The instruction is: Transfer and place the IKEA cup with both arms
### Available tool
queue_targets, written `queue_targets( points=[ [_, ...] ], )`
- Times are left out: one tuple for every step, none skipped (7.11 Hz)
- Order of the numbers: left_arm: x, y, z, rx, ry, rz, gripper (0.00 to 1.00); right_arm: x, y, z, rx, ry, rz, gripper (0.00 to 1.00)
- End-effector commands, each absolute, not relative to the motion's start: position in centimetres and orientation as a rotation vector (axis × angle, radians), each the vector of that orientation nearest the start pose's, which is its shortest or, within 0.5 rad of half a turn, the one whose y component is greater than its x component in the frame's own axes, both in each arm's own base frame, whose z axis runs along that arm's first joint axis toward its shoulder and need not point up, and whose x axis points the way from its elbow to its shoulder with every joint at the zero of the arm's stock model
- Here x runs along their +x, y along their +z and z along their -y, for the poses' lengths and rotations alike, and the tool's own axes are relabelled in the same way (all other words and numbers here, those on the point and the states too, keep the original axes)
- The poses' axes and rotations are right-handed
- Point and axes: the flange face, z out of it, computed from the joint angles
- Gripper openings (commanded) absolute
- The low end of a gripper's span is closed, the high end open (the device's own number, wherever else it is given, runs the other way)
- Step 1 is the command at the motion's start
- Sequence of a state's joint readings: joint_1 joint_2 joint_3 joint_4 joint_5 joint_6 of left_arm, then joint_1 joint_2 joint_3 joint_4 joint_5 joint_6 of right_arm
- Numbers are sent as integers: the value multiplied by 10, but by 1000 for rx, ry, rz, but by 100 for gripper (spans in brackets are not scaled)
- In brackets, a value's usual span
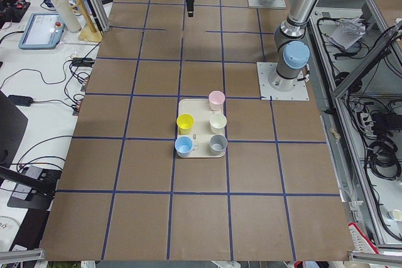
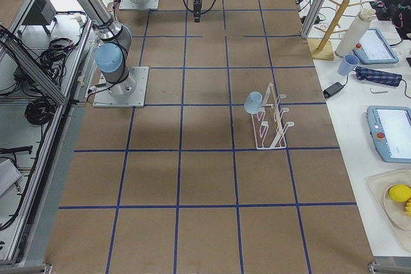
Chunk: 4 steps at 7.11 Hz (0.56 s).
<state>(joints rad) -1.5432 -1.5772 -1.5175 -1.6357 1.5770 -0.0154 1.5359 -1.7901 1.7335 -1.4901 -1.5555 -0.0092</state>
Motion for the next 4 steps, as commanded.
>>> queue_targets(
  points=[
    [-119,504,496,-67,29,-3136,100,121,499,401,41,31,-3125,100],
    [-119,504,496,-67,29,-3136,100,121,499,401,41,31,-3125,100],
    [-119,505,496,-67,27,-3136,100,121,498,401,41,38,-3127,100],
    [-119,504,495,-70,31,-3135,100,121,498,401,43,38,-3127,100]
  ],
)
